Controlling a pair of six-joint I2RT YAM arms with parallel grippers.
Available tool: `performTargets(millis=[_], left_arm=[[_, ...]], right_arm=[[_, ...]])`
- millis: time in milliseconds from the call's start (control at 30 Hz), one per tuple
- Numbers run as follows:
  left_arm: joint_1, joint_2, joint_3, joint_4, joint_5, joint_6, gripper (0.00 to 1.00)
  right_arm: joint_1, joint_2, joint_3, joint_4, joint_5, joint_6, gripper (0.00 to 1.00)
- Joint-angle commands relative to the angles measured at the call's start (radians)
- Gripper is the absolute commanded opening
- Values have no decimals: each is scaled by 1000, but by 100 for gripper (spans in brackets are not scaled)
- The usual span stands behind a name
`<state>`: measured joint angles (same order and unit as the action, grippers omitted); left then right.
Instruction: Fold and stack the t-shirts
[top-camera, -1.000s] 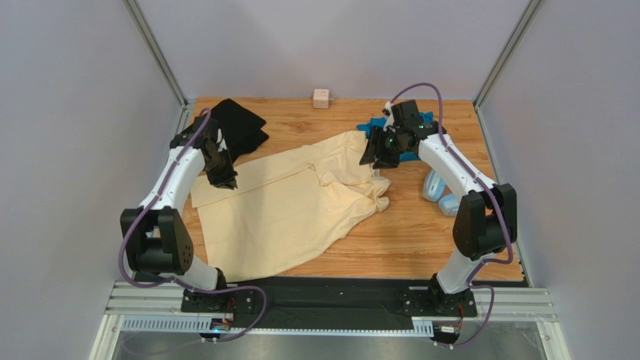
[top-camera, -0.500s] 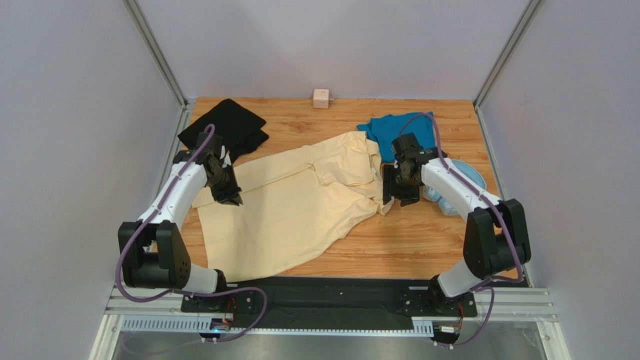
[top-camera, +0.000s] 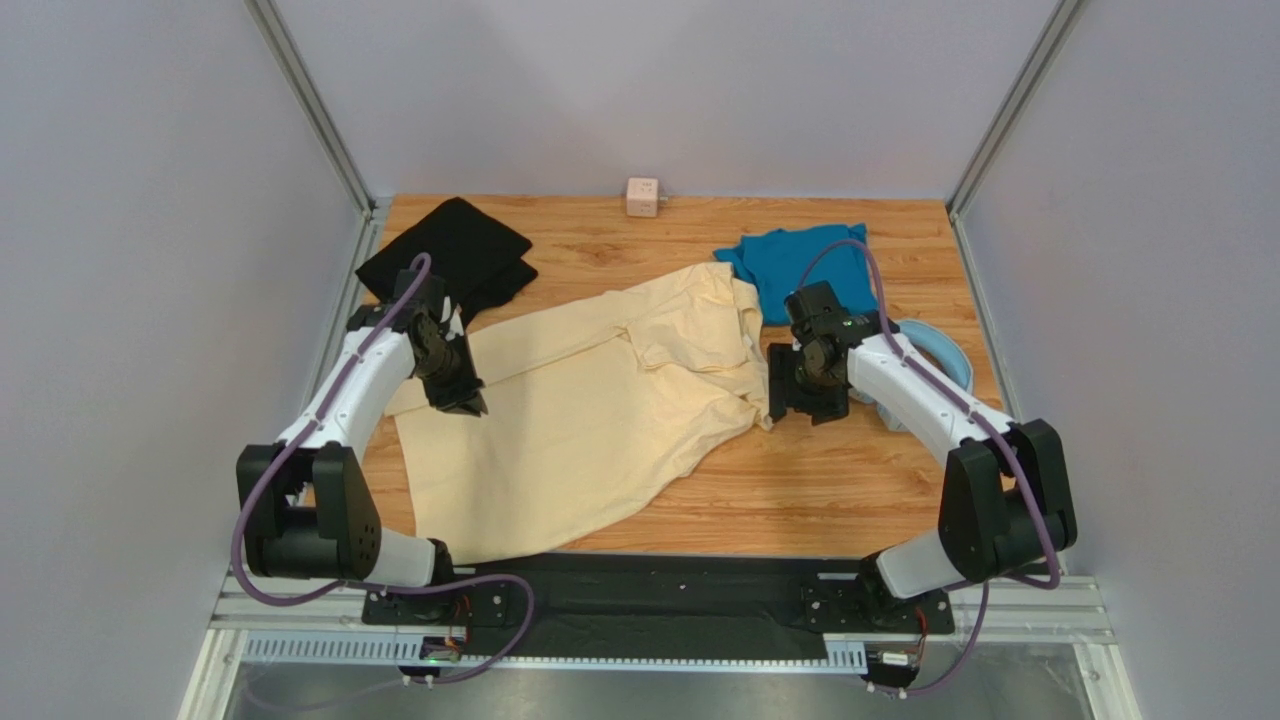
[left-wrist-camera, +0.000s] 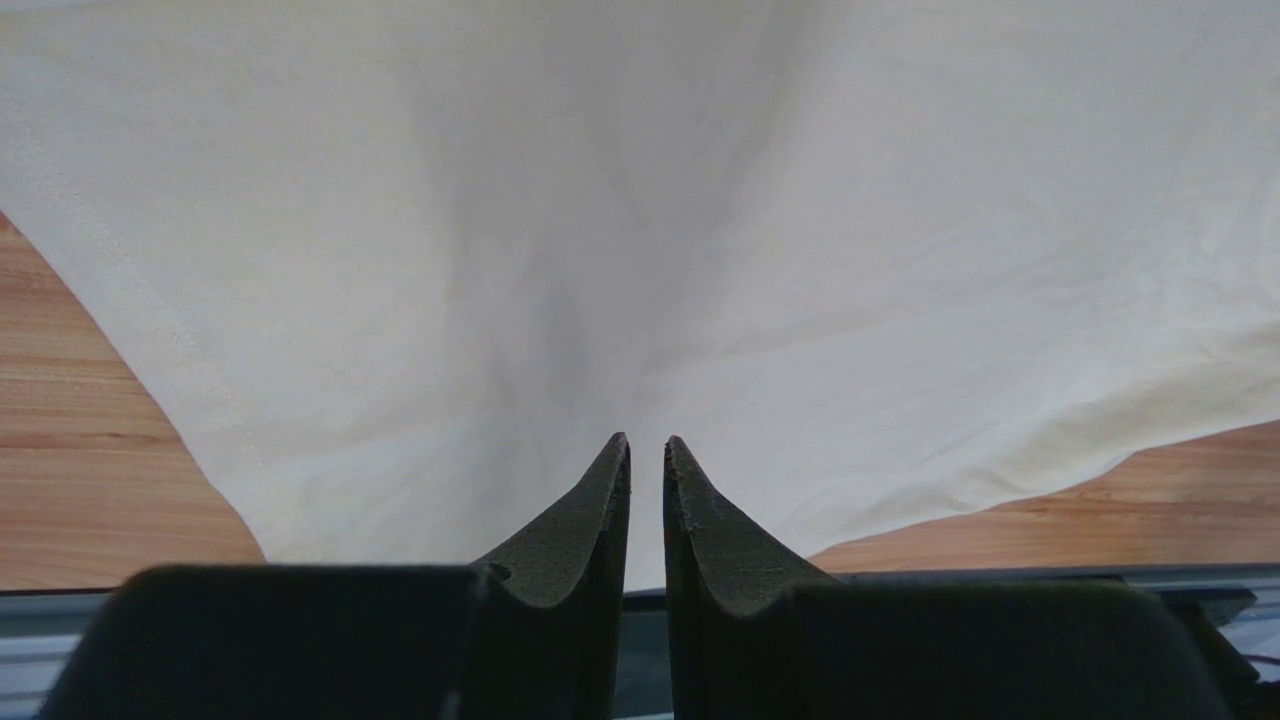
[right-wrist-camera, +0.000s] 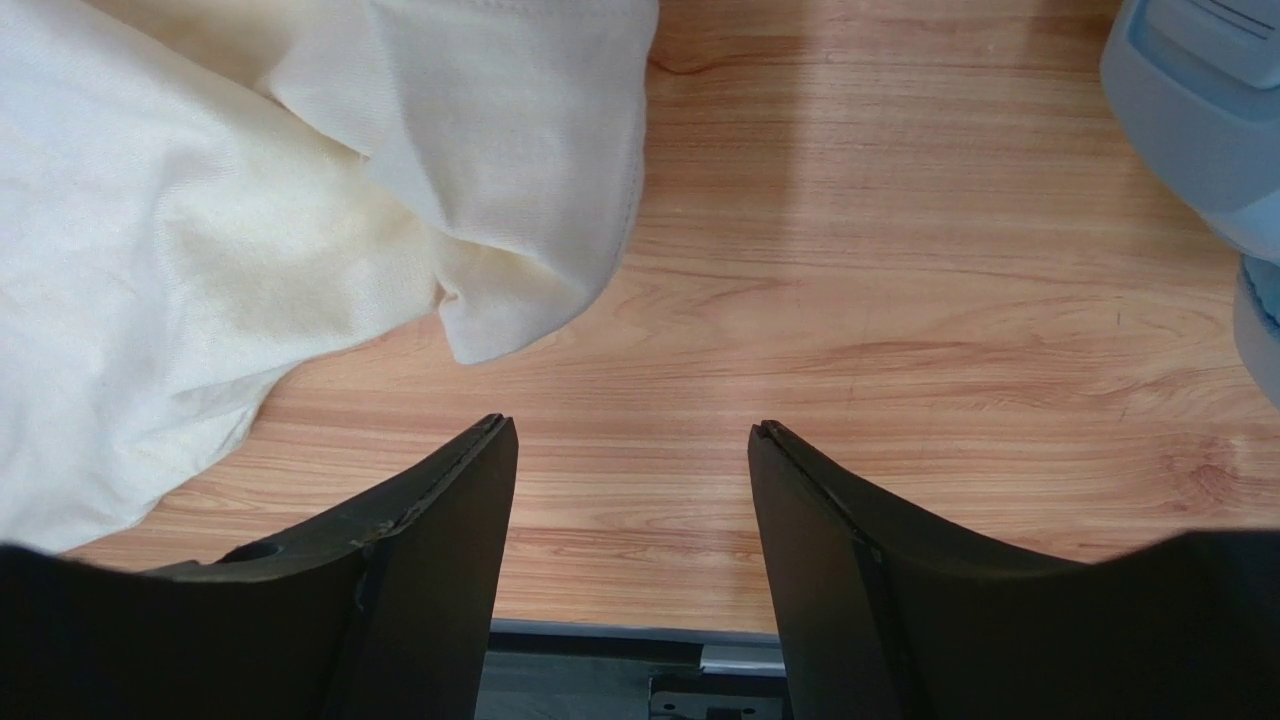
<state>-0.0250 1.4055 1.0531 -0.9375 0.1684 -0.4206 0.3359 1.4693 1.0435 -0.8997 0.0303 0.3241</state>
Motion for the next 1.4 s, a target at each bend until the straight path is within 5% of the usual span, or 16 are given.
performTargets(millis=[0,700,800,833,867,1033,1367], left_arm=[[-4,-31,-2,14,11,5,20],[-6,-34,-8,6,-3,8,19],[-6,-34,-13,6,-6,9,19],[-6,-34,-13,3,-7,8,19],[-6,-33,-15,3,-7,9,19],[-6,-28,-24,11,2,8,19],[-6,4,-38,40,33,2,18]], right_arm=[[28,14,3,30,-9,16,64],[97,344,177,81,82,46,61],[97,358,199,71,92,41,37],[97,361,205,52,97,41,16],[97,361,217,38,108,40,9],[95,303,234,-56,118,29,0],[97,241,441,-295,10,-3,0]])
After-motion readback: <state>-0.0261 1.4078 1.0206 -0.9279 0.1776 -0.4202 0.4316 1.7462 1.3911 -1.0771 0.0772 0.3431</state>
